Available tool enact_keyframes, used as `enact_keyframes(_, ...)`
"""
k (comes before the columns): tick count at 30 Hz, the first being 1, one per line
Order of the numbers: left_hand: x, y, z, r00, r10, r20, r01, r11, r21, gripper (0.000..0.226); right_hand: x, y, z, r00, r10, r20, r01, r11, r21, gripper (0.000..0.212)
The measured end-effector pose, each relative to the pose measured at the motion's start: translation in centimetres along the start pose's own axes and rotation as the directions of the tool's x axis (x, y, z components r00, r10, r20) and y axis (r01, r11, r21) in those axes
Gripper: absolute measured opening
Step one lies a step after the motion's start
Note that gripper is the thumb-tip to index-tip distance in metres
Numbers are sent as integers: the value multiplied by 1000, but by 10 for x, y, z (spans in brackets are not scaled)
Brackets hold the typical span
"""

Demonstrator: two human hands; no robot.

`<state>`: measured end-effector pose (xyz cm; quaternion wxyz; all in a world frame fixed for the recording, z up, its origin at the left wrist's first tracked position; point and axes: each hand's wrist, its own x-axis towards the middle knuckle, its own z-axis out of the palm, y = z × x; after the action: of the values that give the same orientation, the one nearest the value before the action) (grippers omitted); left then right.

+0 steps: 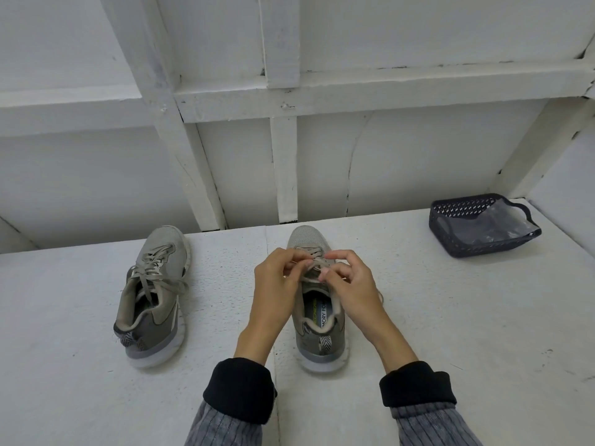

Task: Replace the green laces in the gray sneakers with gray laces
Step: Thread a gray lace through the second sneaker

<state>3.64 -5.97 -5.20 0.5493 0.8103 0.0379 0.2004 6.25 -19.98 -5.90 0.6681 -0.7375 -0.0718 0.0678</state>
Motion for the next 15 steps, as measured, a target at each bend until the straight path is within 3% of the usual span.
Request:
enact_keyframes(2, 2, -2, -2, 999, -19, -27, 19, 1000, 1, 20, 1, -1, -2, 1000, -1, 0, 1, 1000, -28, 6)
enact_keyframes(5, 7, -8, -8, 992, -97, -76, 95, 995, -36, 17, 3, -4, -12, 999, -39, 26, 42, 990, -132, 17)
enact_keyframes(8, 10, -17, -9, 962, -233, -142, 212, 966, -149, 15, 4, -13, -22, 1000, -26, -2, 26, 996, -88, 27)
enact_keyframes(12, 11, -36, -6, 851, -466, -244, 389, 870, -303, 9, 5, -16, -33, 990, 4, -139, -1, 1000, 26, 32)
enact_keyframes(15, 9, -53, -5, 739, -640, -213, 497, 730, -468, 13, 5, -12, -34, 985, 29, -171, -25, 999, 30, 33)
